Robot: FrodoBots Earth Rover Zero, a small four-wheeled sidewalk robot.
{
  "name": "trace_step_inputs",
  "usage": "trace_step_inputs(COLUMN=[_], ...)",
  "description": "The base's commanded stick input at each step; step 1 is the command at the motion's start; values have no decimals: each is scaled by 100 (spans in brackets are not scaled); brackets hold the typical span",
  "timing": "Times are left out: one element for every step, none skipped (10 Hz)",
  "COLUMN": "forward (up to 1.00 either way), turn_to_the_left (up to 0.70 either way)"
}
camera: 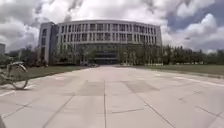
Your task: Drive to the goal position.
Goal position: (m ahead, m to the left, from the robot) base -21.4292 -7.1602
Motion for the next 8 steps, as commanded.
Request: trace_step_inputs(forward=[0, 0, 0, 0, 0, 0, 0, 0], turn_to_the_left=[-80, -80, -80, -80, -80, -80, -81, -80])
